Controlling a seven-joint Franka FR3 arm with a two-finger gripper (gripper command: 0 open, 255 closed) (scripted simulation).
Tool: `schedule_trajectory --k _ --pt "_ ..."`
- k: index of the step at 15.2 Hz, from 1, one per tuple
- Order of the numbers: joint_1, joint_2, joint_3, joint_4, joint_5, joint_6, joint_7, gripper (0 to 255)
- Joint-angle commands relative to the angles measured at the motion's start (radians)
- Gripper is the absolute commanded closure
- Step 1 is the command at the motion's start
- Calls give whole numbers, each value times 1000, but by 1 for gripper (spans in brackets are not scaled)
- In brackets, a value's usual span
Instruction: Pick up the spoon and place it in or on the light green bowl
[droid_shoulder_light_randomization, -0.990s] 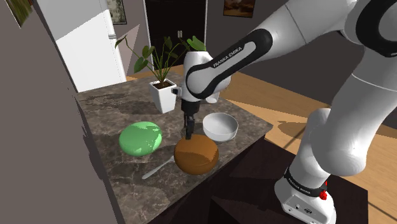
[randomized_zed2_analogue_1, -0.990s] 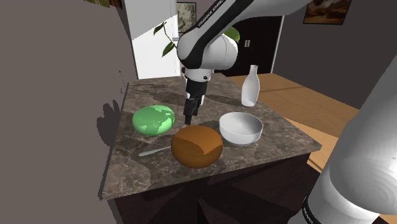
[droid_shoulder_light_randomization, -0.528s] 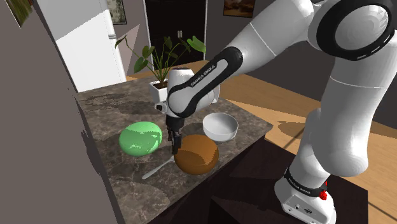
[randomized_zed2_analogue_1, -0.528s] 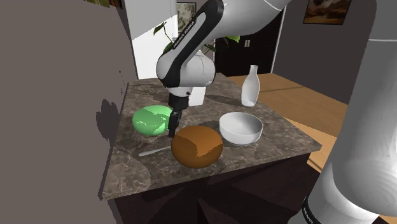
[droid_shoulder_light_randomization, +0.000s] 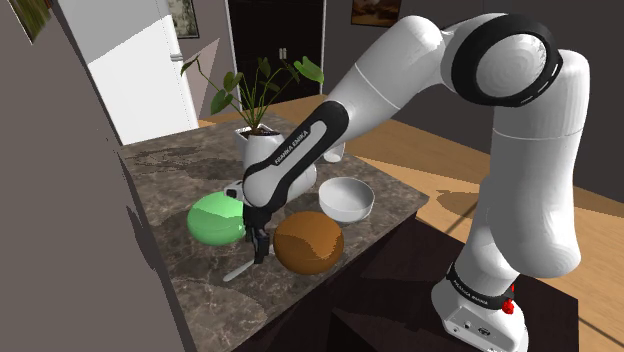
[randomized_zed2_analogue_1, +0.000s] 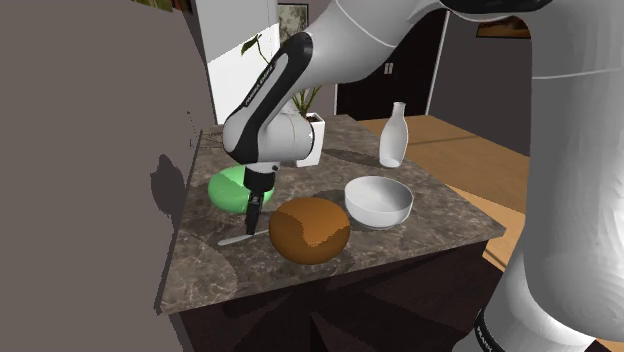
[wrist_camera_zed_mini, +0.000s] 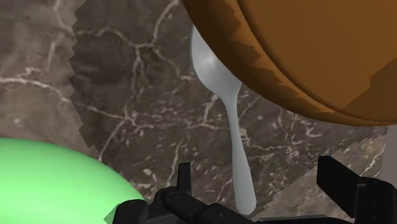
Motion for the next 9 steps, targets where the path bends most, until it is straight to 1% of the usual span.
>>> schedule_trajectory --k 1,4,9 --pt "2 27 5 4 7 24 -7 0" --pt "6 71 12 12 16 61 -14 0" --pt "6 71 12 12 16 61 -14 0"
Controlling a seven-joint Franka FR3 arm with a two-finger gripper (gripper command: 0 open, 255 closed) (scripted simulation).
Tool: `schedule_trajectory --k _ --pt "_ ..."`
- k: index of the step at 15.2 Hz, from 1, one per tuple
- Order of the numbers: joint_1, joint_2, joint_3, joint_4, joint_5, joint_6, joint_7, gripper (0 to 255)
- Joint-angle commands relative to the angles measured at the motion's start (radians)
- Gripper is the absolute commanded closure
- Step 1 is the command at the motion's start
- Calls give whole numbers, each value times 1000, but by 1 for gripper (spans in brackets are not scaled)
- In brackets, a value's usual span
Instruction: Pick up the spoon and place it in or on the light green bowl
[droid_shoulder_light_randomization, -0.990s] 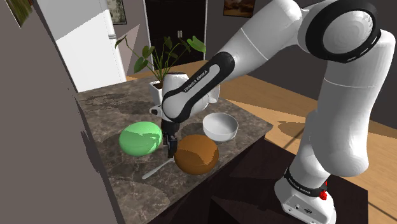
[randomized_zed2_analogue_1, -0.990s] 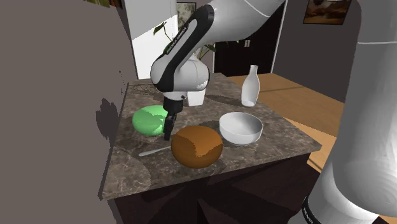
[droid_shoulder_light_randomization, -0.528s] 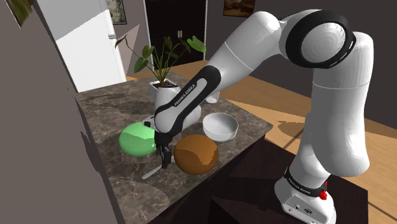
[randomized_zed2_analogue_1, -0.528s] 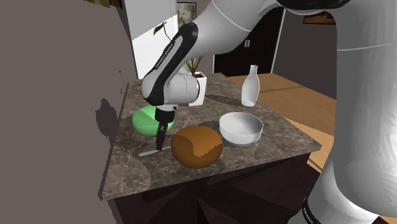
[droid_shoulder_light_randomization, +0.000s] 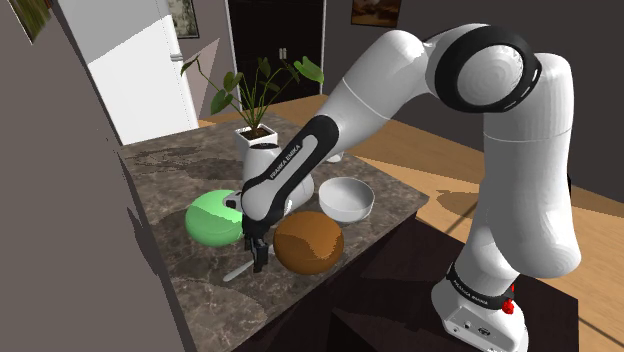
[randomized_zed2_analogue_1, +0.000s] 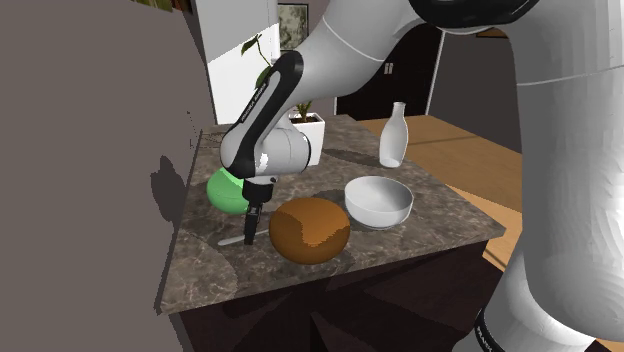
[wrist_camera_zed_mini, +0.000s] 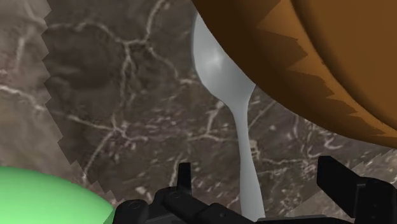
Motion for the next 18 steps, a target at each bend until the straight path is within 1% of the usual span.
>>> schedule_trajectory --k 1,3,4,13,18 --pt "0 1 0 1 0 1 0 0" --pt "0 1 0 1 0 1 0 0" --pt "0 1 0 1 0 1 0 255" --pt "0 1 0 1 0 1 0 255" --pt "4 -56 -9 -2 -18 -52 25 255"
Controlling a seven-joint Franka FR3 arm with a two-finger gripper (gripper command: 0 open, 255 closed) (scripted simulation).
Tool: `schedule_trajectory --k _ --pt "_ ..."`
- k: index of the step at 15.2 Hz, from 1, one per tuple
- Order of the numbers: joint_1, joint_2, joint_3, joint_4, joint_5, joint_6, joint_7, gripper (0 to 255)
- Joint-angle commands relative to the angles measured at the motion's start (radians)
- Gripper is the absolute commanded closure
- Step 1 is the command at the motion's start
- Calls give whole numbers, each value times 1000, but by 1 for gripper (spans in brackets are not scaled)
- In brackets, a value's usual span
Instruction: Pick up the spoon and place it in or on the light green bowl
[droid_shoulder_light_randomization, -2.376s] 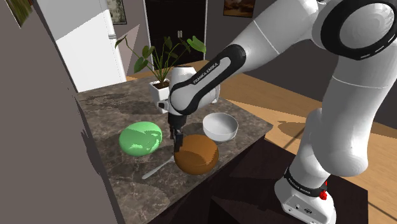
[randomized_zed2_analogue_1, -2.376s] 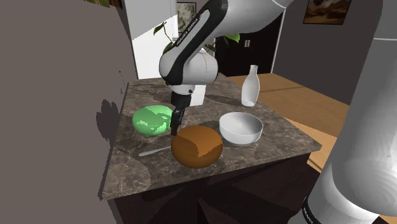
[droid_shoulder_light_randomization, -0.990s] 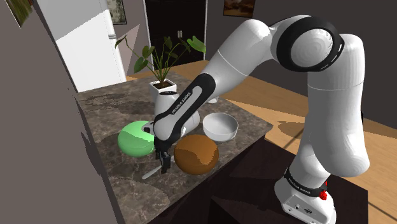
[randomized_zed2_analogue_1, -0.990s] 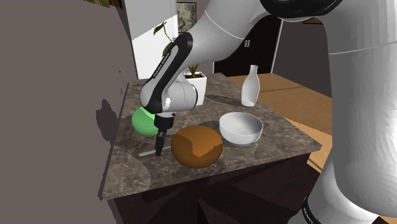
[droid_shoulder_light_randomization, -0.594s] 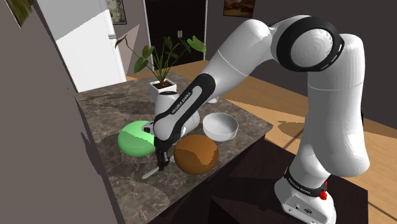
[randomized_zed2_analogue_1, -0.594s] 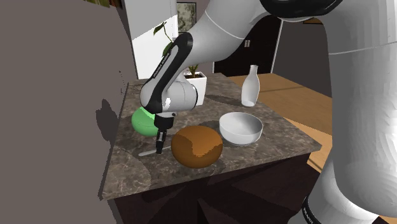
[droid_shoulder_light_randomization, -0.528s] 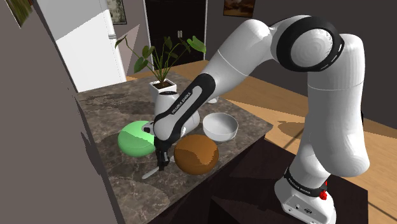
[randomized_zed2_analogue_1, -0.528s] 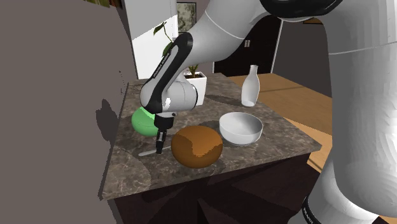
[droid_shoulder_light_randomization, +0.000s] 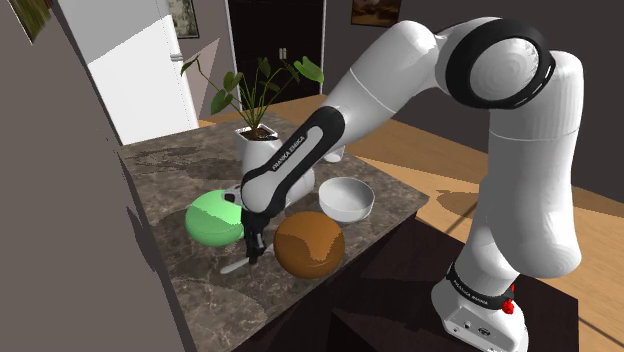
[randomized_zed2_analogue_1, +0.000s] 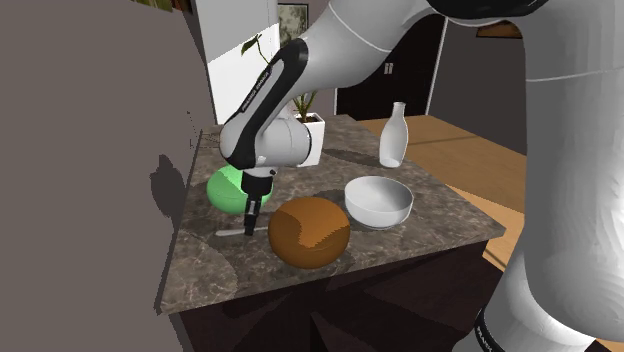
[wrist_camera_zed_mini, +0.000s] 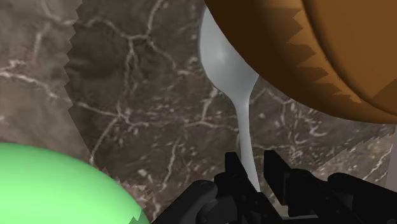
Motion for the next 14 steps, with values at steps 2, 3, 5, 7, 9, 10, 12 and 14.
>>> schedule_trajectory --k 2,3,5,7,9,10,12,14 --pt "2 -33 -5 1 -11 -34 16 255" --pt "3 -44 -6 2 -15 -45 20 255" --pt "4 -65 -9 4 -22 -67 30 255" --pt "4 -85 -12 6 -29 -89 39 255" --pt "5 -105 -14 10 -36 -112 48 255" --pt "5 -114 -15 12 -39 -124 53 255" --pt "5 -133 -17 17 -45 -147 62 255" --pt "5 -151 -19 23 -52 -170 70 255"
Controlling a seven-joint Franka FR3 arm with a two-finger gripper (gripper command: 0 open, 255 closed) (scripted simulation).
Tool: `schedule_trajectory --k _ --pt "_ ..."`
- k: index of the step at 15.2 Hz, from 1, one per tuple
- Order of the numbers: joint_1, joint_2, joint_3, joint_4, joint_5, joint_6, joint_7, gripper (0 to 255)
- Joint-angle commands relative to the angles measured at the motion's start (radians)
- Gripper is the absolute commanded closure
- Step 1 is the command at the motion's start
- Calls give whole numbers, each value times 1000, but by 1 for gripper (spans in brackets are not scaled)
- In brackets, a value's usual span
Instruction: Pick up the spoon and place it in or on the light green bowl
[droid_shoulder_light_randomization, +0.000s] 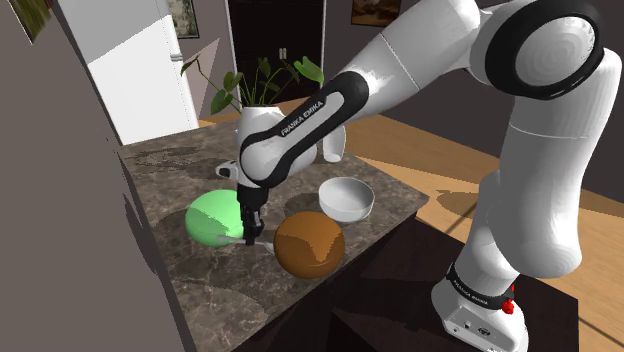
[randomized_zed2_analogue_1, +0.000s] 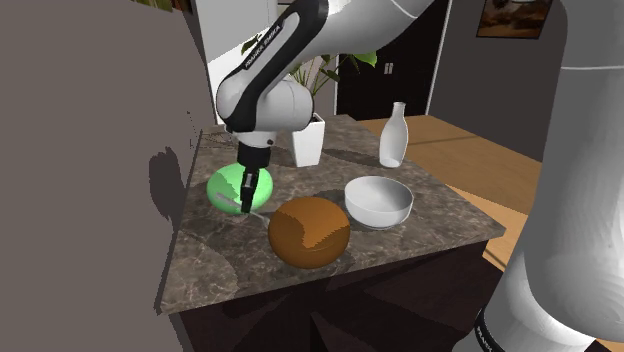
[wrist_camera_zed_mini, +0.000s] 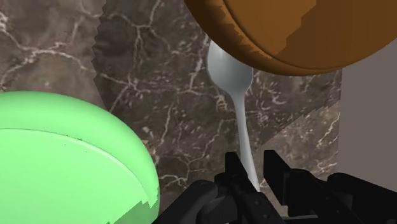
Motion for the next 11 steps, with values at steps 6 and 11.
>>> schedule_trajectory --k 6,11 --pt "0 -57 -5 27 -21 -81 31 255" --pt "-1 -93 -8 52 -33 -142 50 255"
